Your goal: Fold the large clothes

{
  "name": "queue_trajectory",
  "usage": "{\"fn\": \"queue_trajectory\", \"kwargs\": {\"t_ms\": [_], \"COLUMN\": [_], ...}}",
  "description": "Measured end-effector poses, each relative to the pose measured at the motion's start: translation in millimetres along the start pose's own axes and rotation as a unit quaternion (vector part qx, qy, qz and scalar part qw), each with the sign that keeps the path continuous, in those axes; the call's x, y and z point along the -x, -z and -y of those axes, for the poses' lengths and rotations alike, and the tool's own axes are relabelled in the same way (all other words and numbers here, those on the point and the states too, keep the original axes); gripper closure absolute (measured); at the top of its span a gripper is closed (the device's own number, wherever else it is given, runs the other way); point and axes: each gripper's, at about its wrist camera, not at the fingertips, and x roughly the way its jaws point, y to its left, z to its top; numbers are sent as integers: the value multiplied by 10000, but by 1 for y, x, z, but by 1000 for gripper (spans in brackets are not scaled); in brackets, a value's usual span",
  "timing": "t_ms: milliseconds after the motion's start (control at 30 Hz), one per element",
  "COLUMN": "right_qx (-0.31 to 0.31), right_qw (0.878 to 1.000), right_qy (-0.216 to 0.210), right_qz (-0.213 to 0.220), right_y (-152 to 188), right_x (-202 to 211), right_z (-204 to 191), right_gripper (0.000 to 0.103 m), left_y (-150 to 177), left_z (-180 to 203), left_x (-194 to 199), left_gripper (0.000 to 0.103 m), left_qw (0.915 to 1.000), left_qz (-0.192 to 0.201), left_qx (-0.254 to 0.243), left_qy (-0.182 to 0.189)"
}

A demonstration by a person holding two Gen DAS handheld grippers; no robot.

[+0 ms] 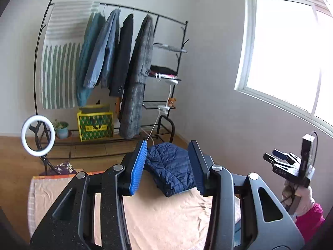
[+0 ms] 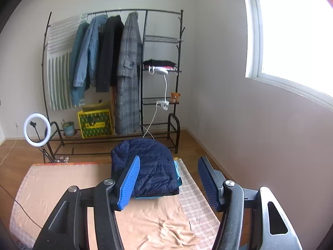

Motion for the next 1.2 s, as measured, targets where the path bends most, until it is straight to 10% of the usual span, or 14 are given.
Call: {"fn": "queue_trajectory", "kwargs": {"t_ms": [467,867,1200], "right_qx": [9,-169,-413], "right_qw": [9999,9995,9990], "right_qy": [49,46,77], "right_qz": [-126,-271,-133], "right_y": [36,112,141], "right_x": [3,-57,-87], "right_z": [-13,-69,-98], "right_gripper": [37,33,29], "left_y": [89,212,249], "left_z": [5,1,-8], "left_x": [0,-87,-112], "left_gripper": [54,54,40], "left_qw": [9967,9921,9940], "left_qz": [-662,-1239,-1013], "left_qx": [45,-162,-324], "left_qy": [458,44,-241]}}
